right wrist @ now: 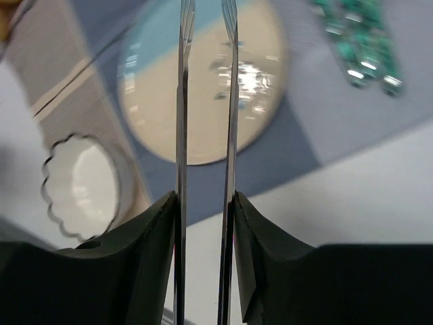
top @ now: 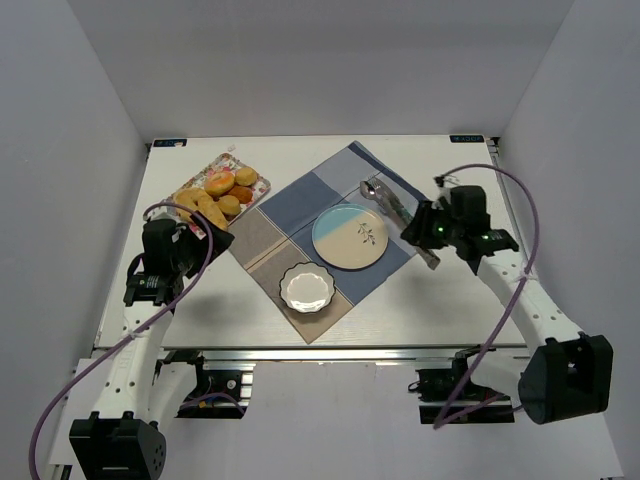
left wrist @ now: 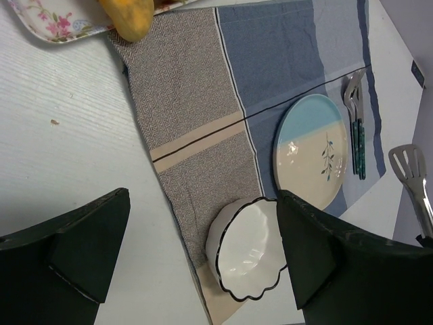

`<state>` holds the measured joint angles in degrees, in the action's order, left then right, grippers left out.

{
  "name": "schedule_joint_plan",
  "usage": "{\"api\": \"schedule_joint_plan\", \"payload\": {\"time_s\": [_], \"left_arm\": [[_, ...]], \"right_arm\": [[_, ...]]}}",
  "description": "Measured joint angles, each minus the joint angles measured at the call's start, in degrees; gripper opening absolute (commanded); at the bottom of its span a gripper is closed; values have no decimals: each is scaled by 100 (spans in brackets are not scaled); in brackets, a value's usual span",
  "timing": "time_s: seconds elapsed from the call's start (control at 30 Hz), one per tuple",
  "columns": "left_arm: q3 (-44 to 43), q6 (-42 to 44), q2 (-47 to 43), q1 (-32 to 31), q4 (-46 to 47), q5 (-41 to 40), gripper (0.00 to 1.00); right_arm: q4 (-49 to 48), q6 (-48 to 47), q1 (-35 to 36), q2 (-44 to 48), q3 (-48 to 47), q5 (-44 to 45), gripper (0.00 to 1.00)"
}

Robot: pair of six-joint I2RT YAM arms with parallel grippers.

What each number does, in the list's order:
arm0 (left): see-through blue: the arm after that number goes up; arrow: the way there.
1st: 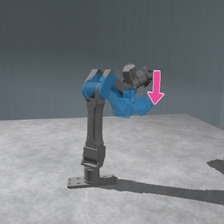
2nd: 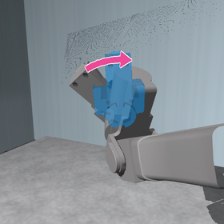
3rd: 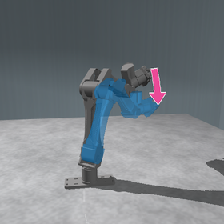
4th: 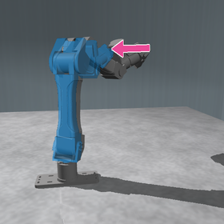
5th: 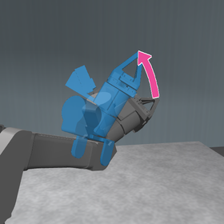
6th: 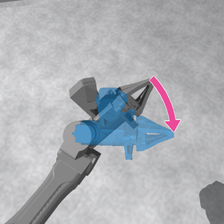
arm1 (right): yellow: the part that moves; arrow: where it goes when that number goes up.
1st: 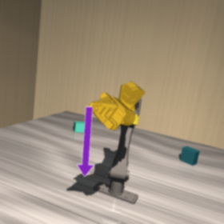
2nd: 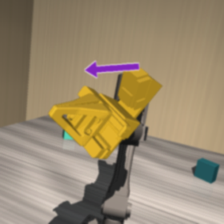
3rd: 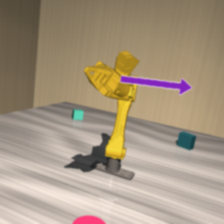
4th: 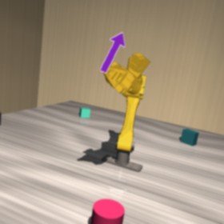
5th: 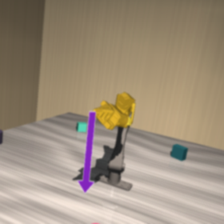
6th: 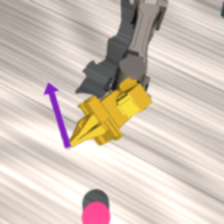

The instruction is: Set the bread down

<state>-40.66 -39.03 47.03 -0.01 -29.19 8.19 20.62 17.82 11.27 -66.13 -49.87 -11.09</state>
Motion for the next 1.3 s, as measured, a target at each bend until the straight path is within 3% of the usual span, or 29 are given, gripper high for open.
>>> {"api": "schedule_joint_plan", "payload": {"time_s": [0.23, 0.43, 0.6, 0.9, 1.3], "left_arm": [[-9, -52, 9, 0, -190, -4, 98], [-114, -133, 35, 0, -588, -179, 98], [-258, -157, 37, 0, -1003, -455, 98], [-343, -149, -76, 0, -1460, -785, 98], [-385, 17, -129, 0, -1495, -911, 98]], "right_arm": [[0, -503, 1731, -625, -909, -409, 43], [35, -852, 3023, -2002, -2096, 44, 46], [192, -1250, 3773, -3394, -3674, 459, 51], [428, -1593, 4122, -5469, -6100, 933, 56], [492, -1534, 4111, -6599, -7027, 1478, 60]]}}
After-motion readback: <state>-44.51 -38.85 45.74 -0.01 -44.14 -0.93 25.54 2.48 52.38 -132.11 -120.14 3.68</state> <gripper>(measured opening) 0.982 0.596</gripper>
